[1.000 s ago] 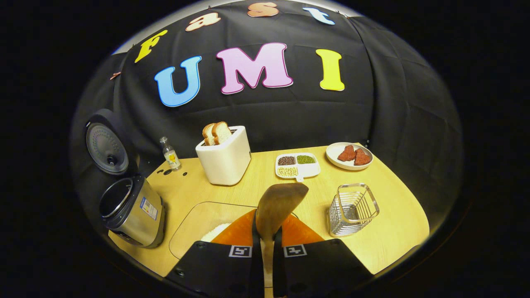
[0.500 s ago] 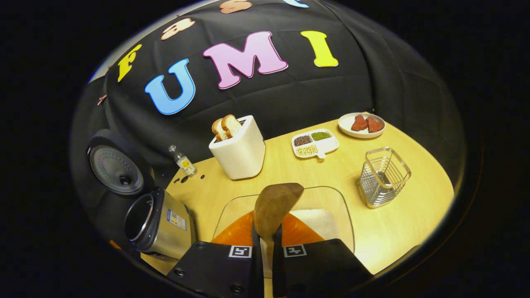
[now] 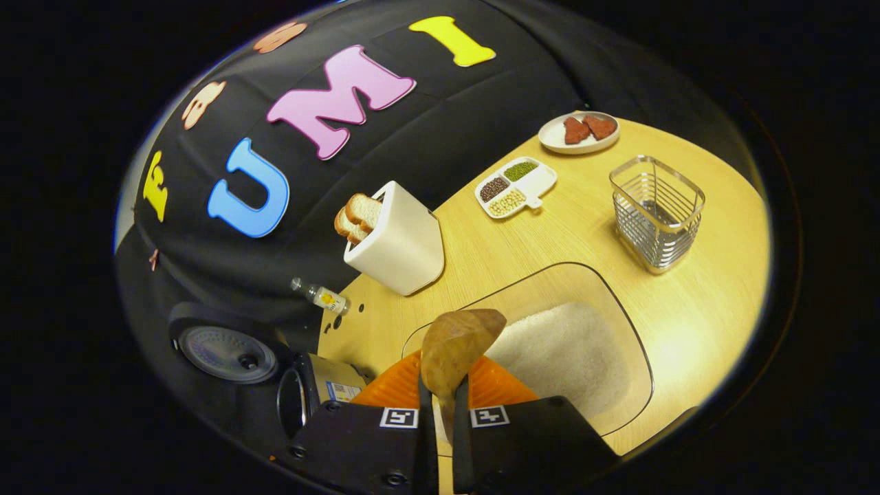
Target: Close the left gripper, press the button to open the rice cooker; take a wooden spoon from the chopstick holder with the right hand, scoop a spoonful of rice and pour it into the rice cooker, then put the wooden spoon back into the chopstick holder.
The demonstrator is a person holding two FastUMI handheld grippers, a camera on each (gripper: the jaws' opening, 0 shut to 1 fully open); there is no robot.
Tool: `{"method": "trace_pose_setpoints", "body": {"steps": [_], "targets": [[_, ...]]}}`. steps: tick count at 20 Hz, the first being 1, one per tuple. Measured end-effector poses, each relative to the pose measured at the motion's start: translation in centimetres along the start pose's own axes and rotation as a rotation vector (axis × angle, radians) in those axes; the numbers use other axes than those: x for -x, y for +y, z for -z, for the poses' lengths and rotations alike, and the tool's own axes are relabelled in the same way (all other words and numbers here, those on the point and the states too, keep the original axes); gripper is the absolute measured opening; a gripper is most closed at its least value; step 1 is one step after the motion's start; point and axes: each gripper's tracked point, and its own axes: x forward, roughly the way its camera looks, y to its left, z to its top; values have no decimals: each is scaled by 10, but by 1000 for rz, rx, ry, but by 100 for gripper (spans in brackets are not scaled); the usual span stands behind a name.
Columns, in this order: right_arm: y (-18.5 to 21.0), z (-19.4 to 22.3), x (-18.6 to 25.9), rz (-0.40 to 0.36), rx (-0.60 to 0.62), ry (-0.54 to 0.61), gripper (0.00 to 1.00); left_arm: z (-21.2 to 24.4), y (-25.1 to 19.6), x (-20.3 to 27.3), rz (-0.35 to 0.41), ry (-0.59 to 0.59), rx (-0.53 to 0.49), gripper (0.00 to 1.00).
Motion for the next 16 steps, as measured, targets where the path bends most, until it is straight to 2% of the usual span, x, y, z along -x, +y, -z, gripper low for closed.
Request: {"method": "trace_pose_setpoints", "body": {"steps": [5, 10, 16], "targets": [[-14, -8, 5, 0, -138, 8, 13, -7, -1, 0, -1, -14, -6, 96], [-27, -32, 20, 7, -218, -29, 13, -9, -2, 2, 0, -25, -13, 96], [-19, -61, 39, -29, -352, -59, 13, -10, -2, 7, 2, -37, -12, 96]]}}
